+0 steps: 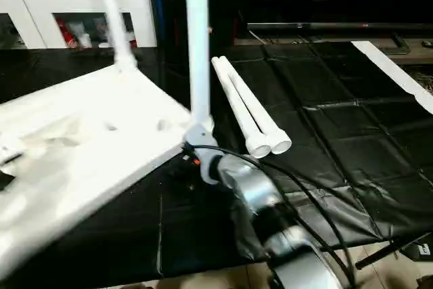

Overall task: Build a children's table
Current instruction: Rotate table base

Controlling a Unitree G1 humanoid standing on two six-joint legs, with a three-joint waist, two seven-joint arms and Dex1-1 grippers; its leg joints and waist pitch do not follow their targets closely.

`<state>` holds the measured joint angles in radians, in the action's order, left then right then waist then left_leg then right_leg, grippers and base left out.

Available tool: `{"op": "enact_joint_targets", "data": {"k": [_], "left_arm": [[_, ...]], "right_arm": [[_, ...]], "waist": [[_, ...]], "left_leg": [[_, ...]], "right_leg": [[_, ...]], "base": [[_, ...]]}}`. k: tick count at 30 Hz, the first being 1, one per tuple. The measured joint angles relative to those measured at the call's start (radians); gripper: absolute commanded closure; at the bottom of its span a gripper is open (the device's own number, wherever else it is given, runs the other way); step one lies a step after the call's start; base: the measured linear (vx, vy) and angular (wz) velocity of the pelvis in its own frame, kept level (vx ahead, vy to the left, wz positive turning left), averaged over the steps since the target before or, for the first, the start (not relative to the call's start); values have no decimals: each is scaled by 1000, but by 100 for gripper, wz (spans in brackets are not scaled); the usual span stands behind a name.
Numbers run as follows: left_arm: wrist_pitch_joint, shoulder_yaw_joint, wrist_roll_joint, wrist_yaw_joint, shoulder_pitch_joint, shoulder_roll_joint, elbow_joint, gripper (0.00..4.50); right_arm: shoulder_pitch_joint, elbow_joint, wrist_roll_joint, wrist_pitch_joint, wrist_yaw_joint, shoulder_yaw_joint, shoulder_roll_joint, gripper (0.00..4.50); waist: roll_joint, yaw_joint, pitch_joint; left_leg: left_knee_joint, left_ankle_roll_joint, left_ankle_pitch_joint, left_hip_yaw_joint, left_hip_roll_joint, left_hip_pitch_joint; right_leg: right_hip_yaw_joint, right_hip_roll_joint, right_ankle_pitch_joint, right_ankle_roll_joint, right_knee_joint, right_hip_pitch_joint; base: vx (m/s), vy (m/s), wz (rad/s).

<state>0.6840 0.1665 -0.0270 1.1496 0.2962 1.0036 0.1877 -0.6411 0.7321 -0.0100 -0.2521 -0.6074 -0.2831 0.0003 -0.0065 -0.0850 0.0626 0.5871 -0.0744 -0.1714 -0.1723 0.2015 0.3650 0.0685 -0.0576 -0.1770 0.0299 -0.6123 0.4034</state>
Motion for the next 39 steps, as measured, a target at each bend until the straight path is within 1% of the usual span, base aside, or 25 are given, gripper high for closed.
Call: {"op": "enact_joint_targets", "data": {"k": [4, 7, 10, 12, 15, 18, 19, 21, 23, 25, 28, 31, 33, 35, 39], "left_arm": [[27, 11, 42, 55, -19, -4, -70, 440], [46, 13, 75, 84, -32, -19, -113, 440], [69, 15, 113, 103, -37, -51, -151, 440], [82, 16, 130, 108, -37, -76, -169, 440], [74, 30, 137, 98, -16, -129, -164, 440], [1, 41, 90, 4, 61, -221, -53, 440], [-33, 41, 66, -53, 101, -258, 17, 440], [-73, 38, 38, -137, 139, -286, 88, 440], [-101, 38, 26, -187, 167, -306, 116, 440], [-160, 48, 4, -243, 212, -330, 177, 440], [-213, 50, -17, -280, 222, -331, 245, 440], [-301, 55, -51, -337, 257, -347, 354, 440], [-344, 52, -70, -378, 278, -348, 411, 440], [-368, 42, -75, -393, 293, -348, 423, 440], [-385, 4, -37, -366, 286, -347, 402, 440]], "right_arm": [[-23, 36, 11, 22, 19, 1, 14, 0], [-40, 79, 17, 46, 25, 10, 24, 0], [-54, 118, 19, 70, 32, 21, 28, 0], [-69, 138, 22, 86, 34, 25, 29, 0], [-74, 150, 26, 115, 53, 47, 29, 0], [-100, 169, 29, 135, 93, 79, 26, 0], [-112, 169, 29, 144, 109, 83, 25, 0], [-119, 157, 28, 166, 101, 79, 35, 0], [-119, 148, 25, 181, 91, 63, 73, 0], [-118, 130, 23, 187, 88, 55, 80, 0], [-126, 91, 19, 191, 90, 69, 52, 0], [-127, 43, 16, 191, 99, 98, 22, 0], [-126, 14, 12, 191, 100, 105, 15, 0], [-118, -27, 3, 182, 99, 118, 2, 0], [-88, -122, -7, 151, 86, 132, -44, 0]], "waist": [[-1, 3, 0], [-1, 8, 0], [-2, 13, -1], [-2, 20, -1], [-2, 27, -1], [-2, 23, -1], [-2, 21, -1], [-2, 24, -1], [-2, 30, 0], [-3, 26, 0], [-3, 22, 0], [-5, 21, -1], [-5, 24, -1], [-8, 24, 0], [-11, 20, 2]], "left_leg": [[0, 0, 0, 0, 0, 0], [0, 0, 0, 0, 0, 0], [0, 0, 0, 0, 0, 0], [0, 0, 0, 0, 0, 0], [0, -1, 0, 0, 0, 0], [0, -2, 1, 0, 0, -1], [0, -2, 1, 0, 0, -2], [0, -2, 1, 1, 0, -4], [0, -2, 1, 1, 1, -5], [0, -2, 1, 1, 1, -4], [2, -2, 1, 1, 0, -3], [2, -2, 1, 1, 0, -1], [2, -2, 1, 1, 0, 0], [2, -2, 1, 1, 1, 1], [2, -2, 1, 1, 1, 3]], "right_leg": [[0, 0, 0, 0, -1, 0], [0, 0, 0, 0, -1, 0], [0, 0, 0, 0, -2, 0], [0, 0, 0, 0, -2, 0], [0, 0, 0, 0, -3, 0], [0, 0, 0, 1, -6, 0], [1, 0, 0, 0, -6, 0], [1, 0, -1, -1, -7, 0], [1, 1, 0, -1, -8, 0], [1, 1, 0, -1, -7, 0], [0, 0, 0, -1, -6, -1], [1, 0, 0, -1, -5, 0], [1, 0, 1, -1, -5, 0], [1, 0, 2, 1, -5, 1], [1, 0, 1, -1, -3, 2]], "base": [[0, 0, 0], [0, 0, 0], [0, 0, 0], [0, 0, 0], [0, 0, 0], [0, 0, 0], [0, 0, 0], [0, 0, 0], [0, 0, 0], [0, 0, 0], [0, 0, 0], [0, 0, 0], [0, 0, 0], [0, 0, 0], [0, 0, 0]]}}
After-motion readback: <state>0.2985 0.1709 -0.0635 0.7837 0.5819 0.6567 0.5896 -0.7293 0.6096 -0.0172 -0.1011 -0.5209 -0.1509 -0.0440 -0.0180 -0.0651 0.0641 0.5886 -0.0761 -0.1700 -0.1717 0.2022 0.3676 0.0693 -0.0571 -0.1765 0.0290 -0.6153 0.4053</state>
